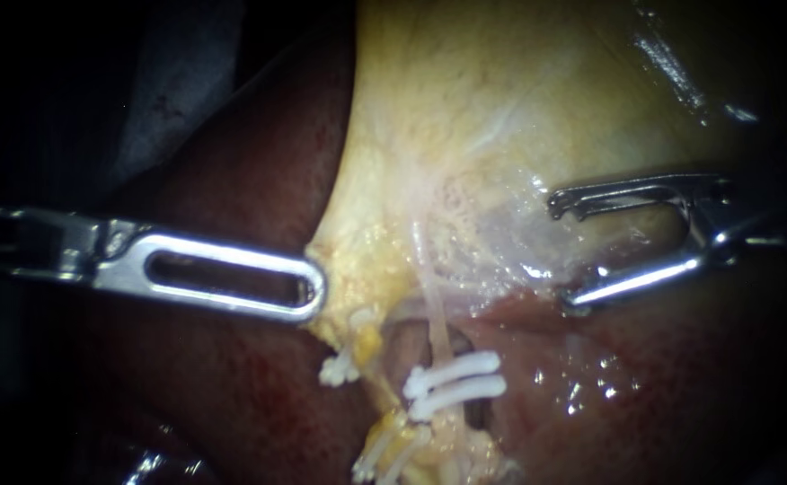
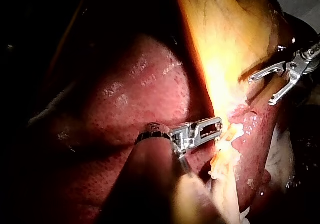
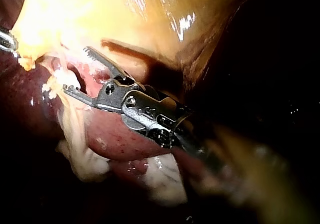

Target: Going back second clip right tube

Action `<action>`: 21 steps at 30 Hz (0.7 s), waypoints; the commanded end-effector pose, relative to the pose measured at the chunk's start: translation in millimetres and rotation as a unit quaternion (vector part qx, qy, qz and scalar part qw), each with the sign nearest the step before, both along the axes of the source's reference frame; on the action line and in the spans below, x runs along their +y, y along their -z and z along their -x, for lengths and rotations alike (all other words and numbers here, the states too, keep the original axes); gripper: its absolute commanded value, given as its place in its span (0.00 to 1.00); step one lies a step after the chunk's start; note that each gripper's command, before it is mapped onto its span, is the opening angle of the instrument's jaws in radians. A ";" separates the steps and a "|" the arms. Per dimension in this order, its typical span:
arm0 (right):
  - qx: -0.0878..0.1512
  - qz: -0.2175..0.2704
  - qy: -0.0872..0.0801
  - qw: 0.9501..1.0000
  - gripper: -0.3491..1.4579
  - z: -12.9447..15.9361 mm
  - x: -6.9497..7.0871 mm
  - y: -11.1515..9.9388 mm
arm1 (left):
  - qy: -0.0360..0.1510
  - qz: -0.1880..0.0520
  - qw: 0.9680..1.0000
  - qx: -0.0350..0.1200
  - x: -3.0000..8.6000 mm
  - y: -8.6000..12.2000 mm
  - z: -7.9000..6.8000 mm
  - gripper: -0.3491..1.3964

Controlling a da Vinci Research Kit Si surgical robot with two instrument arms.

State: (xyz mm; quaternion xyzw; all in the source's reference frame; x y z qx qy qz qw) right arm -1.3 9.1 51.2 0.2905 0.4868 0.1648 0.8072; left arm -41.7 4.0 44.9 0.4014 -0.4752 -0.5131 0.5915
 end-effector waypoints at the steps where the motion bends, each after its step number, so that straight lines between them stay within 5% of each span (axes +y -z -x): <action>1: 0.000 0.000 0.000 1.000 0.52 0.0 0.0 0.0 | -0.002 0.001 1.000 0.001 -0.1 -0.2 0.3 0.00; 13: 0.000 0.000 0.000 1.000 0.52 0.1 0.0 0.0 | -0.013 -0.001 1.000 0.001 -1.1 -2.7 3.9 0.00; 21: 0.000 0.000 0.000 1.000 0.51 0.0 0.0 -0.1 | -0.015 0.000 1.000 0.003 -1.0 -3.4 3.9 0.00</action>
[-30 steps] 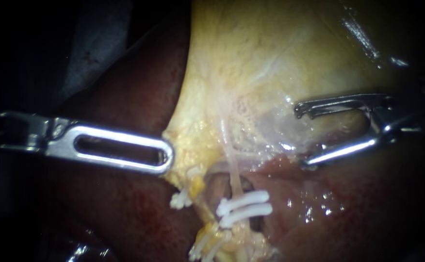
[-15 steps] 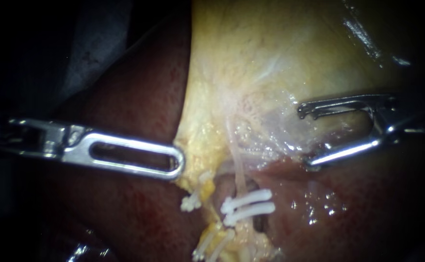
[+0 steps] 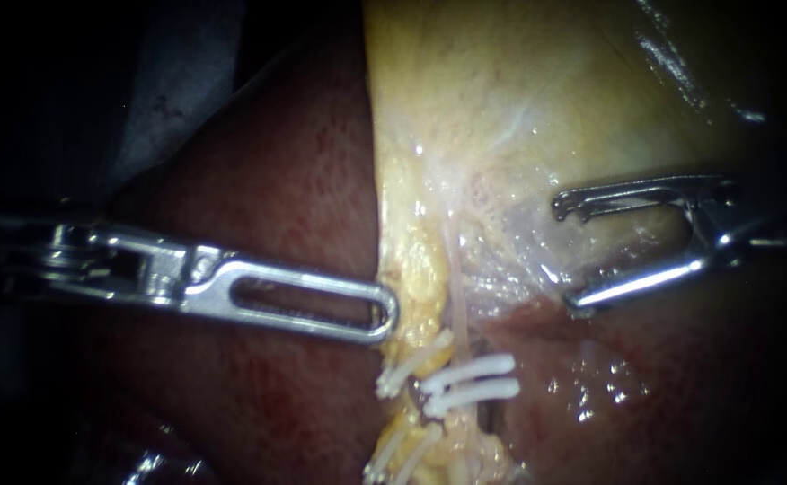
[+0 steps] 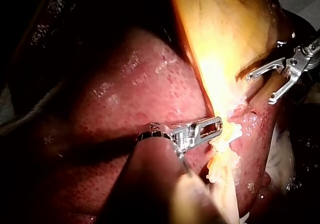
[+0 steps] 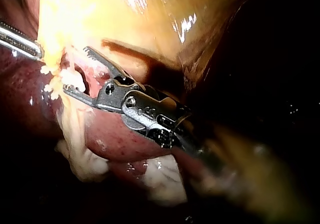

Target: Going back second clip right tube

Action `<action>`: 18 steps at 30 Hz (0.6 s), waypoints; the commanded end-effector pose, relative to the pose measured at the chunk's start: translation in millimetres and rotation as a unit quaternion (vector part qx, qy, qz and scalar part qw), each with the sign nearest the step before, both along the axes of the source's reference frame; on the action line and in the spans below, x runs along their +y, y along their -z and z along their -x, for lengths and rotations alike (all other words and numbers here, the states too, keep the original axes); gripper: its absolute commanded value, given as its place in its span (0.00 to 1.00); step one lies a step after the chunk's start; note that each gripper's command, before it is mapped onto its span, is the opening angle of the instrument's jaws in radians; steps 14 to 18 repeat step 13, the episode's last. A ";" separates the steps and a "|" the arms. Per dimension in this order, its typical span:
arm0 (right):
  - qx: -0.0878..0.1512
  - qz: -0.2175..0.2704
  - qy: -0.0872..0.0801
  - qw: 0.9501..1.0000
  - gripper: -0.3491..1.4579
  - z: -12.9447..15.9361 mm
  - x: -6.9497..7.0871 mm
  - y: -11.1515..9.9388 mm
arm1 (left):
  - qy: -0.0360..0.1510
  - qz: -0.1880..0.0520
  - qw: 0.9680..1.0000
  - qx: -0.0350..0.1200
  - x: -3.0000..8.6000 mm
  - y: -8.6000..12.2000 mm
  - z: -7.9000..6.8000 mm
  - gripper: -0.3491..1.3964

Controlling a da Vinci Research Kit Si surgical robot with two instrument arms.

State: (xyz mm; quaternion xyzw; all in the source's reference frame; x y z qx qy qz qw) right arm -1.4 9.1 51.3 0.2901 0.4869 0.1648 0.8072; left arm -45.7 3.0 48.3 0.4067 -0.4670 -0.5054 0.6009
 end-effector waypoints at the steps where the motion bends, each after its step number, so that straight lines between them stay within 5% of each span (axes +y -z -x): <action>1: 0.000 0.000 0.000 1.000 0.51 0.0 0.0 0.0 | 0.000 0.000 1.000 0.000 0.0 -0.1 0.0 0.00; 18: 0.000 0.000 0.000 1.000 0.51 0.0 -0.1 -0.1 | 0.000 -0.002 1.000 0.002 -0.1 -0.3 0.0 0.00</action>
